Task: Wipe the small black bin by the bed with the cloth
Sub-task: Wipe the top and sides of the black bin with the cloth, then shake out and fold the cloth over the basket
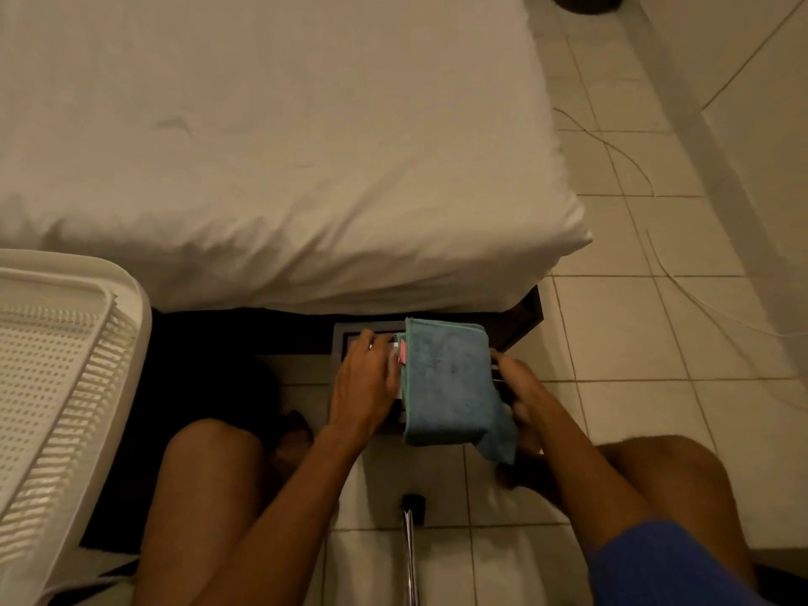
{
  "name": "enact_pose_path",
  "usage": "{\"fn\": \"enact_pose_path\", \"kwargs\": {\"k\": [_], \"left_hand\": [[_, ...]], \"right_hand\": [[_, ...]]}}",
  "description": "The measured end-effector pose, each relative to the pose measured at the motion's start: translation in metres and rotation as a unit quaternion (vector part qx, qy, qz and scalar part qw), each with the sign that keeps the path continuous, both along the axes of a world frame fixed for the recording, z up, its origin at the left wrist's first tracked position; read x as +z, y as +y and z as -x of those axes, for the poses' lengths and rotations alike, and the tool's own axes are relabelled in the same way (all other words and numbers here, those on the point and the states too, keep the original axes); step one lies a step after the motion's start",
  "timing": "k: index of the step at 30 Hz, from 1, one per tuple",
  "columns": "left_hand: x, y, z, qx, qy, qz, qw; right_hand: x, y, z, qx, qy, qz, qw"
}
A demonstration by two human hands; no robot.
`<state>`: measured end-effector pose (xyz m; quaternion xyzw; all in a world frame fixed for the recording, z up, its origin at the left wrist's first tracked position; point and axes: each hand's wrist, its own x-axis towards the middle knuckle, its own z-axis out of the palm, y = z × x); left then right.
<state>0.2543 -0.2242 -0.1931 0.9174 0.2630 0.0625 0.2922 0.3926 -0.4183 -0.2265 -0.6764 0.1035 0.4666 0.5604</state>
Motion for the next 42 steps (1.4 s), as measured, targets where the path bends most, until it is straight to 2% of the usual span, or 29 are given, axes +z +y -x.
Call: {"fn": "enact_pose_path", "kwargs": {"k": [1,2,4,5,9,13,18,23,29,33,38,42], "left_hand": [[0.003,-0.004,-0.003,0.014,0.003,0.026,1.000],[0.006,-0.008,-0.005,0.029,0.009,0.047,0.998],[0.011,-0.014,-0.008,0.060,0.023,0.056,0.996],[0.013,-0.016,-0.008,0.073,0.031,0.053,0.995],[0.023,-0.025,-0.012,0.125,0.045,0.102,0.986],[0.033,-0.033,-0.021,0.176,0.081,0.184,0.964],[0.028,-0.035,-0.026,0.186,0.074,0.246,0.948],[0.031,-0.033,-0.021,0.167,0.031,0.322,0.931],[0.054,-0.031,0.000,0.142,-0.008,0.382,0.913],[0.088,-0.025,0.016,0.138,-0.059,0.398,0.905],[0.140,-0.004,0.034,0.096,-0.163,0.423,0.886],[0.198,0.022,0.053,0.086,-0.234,0.374,0.893]], "right_hand": [[0.021,0.001,0.002,-0.012,0.001,0.075,0.997],[0.025,0.000,-0.001,-0.042,0.005,0.092,0.995],[0.027,0.002,0.000,-0.077,0.017,0.056,0.995],[0.032,0.003,0.002,-0.061,0.022,0.048,0.997],[0.028,0.001,0.003,-0.029,0.029,0.088,0.995],[0.035,-0.002,0.005,-0.051,-0.001,0.111,0.993],[0.053,-0.006,0.005,-0.062,-0.064,0.075,0.993],[0.081,-0.013,0.005,-0.026,-0.197,0.107,0.974],[0.131,-0.023,0.022,0.033,-0.278,0.080,0.957],[0.175,-0.022,0.034,0.050,-0.324,0.052,0.943],[0.238,-0.008,0.047,0.058,-0.410,0.007,0.910],[0.289,0.013,0.058,0.067,-0.465,-0.032,0.882]]}}
